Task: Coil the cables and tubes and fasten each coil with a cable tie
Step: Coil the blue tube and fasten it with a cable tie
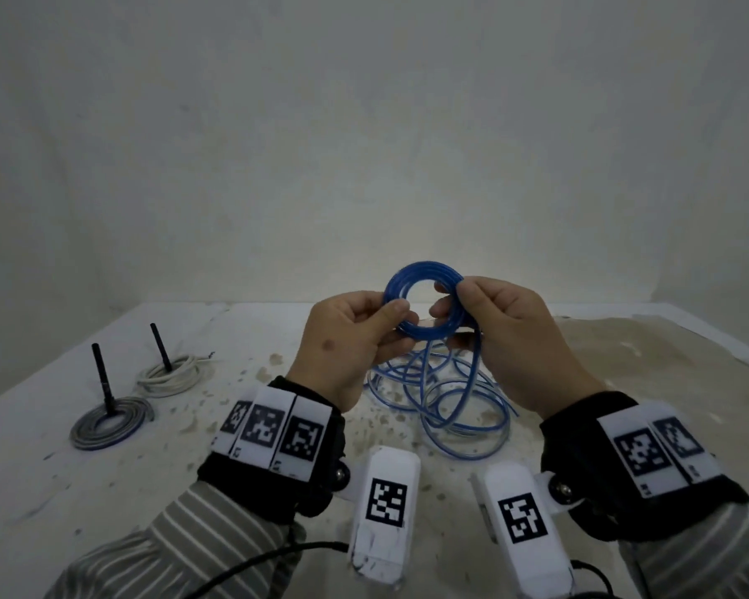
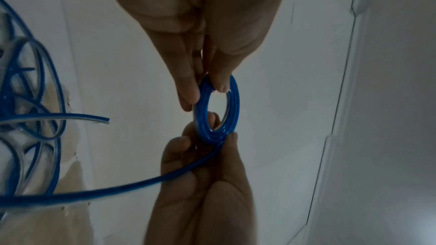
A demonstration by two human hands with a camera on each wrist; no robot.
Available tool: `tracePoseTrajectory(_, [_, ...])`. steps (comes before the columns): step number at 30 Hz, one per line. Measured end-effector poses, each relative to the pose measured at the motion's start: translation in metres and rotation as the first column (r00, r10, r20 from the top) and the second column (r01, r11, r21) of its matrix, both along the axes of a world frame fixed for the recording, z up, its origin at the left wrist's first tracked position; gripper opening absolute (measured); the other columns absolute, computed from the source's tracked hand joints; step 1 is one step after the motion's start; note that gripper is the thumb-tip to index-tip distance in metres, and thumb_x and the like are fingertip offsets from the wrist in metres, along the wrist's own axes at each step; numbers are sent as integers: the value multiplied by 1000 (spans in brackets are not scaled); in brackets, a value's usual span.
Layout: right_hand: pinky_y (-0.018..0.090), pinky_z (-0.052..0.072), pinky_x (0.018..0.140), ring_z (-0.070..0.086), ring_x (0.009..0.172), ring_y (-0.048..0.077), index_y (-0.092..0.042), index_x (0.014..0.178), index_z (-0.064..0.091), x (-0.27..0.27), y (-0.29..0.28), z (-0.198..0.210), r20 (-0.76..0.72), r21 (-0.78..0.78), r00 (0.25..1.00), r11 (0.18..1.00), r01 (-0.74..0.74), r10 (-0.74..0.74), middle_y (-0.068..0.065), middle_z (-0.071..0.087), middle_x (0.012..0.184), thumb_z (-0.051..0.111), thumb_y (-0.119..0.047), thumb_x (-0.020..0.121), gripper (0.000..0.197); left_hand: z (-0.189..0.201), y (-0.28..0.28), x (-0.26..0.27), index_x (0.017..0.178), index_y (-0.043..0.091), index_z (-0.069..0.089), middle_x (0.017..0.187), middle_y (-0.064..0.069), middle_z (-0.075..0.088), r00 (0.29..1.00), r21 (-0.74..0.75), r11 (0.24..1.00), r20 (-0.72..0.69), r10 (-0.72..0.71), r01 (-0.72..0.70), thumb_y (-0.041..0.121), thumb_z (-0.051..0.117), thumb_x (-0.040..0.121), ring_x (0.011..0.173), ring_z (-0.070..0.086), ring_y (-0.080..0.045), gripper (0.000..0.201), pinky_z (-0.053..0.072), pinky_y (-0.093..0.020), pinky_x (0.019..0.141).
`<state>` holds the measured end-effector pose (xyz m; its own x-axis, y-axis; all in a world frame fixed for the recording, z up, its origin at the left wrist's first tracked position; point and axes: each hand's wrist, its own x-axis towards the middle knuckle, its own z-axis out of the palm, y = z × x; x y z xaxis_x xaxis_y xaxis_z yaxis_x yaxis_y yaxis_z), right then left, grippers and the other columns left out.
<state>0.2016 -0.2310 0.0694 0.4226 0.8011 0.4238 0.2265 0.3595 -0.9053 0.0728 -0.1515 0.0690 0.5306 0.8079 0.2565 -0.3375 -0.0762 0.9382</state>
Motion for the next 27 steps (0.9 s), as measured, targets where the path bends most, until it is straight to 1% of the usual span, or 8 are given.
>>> tracePoseTrajectory(4, [21, 53, 59, 66, 73, 11, -12, 98, 65, -3, 0, -1, -56, 8, 997, 999, -46, 47, 1, 70, 79, 39, -17, 98, 26, -3, -4, 4, 87, 3, 61, 70, -4, 69, 994, -169, 984, 107, -30, 48, 7, 56, 89, 61, 67, -11, 8, 55, -18, 59])
tracePoseTrajectory(7, [25, 53, 61, 61, 63, 13, -7, 90, 65, -6, 3, 6, -116, 57, 991, 996, -66, 72, -1, 67, 68, 39, -15, 98, 28, -12, -14, 10, 89, 3, 62, 83, -9, 69, 989, -234, 963, 83, -121, 137, 10, 53, 90, 71, 68, -16, 11, 56, -18, 64])
tracePoseTrajectory(10, [26, 49, 57, 50, 52, 13, -2, 82, 61, -7, 4, 13, -51, 22, 996, 997, -76, 77, -4, 58, 56, 40, -10, 97, 28, -19, -16, 9, 87, 6, 66, 84, -8, 68, 983, -175, 971, -55, -177, 165, 14, 55, 90, 75, 65, -18, 14, 57, -22, 69])
tracePoseTrajectory(13, [25, 49, 56, 43, 49, 12, -2, 83, 61, -1, 2, 19, -62, -42, 987, 988, -149, 147, -4, 49, 52, 38, -9, 98, 28, -15, -10, 1, 86, 9, 68, 82, -7, 69, 966, -68, 983, -183, -181, 171, 13, 59, 87, 73, 65, -14, 10, 57, -22, 69])
tracePoseTrajectory(18, [24, 45, 53, 34, 46, 9, -3, 83, 58, 8, -3, 24, -69, -115, 958, 952, -285, 278, -4, 43, 51, 38, -10, 97, 26, 9, 2, -12, 97, 10, 67, 74, -6, 70, 956, 117, 976, -250, -153, 186, 8, 64, 82, 65, 67, -13, 15, 58, -26, 65])
tracePoseTrajectory(21, [22, 44, 48, 35, 44, 8, -3, 87, 60, 7, -2, 21, -48, -108, 968, 963, -249, 245, -4, 44, 50, 39, -9, 97, 24, 16, 3, -15, 86, 8, 68, 68, -5, 71, 911, 114, 960, -359, -201, 257, 11, 66, 81, 61, 69, -15, 6, 57, -24, 60])
tracePoseTrajectory(24, [22, 47, 48, 42, 44, 9, -4, 90, 63, 5, 0, 19, -19, -60, 985, 983, -174, 173, 0, 56, 52, 42, -8, 96, 22, 14, 1, -13, 81, 9, 67, 64, -3, 70, 937, 75, 976, -303, -173, 205, 10, 64, 83, 56, 68, -14, 4, 55, -21, 54])
tracePoseTrajectory(27, [26, 53, 55, 55, 51, 11, -6, 90, 64, 4, 0, 18, -23, -41, 990, 989, -139, 138, 3, 68, 65, 43, -10, 96, 22, 12, 3, -11, 81, 8, 65, 64, -3, 68, 974, 50, 994, -212, -84, 97, 10, 63, 84, 53, 66, -14, 4, 55, -21, 53])
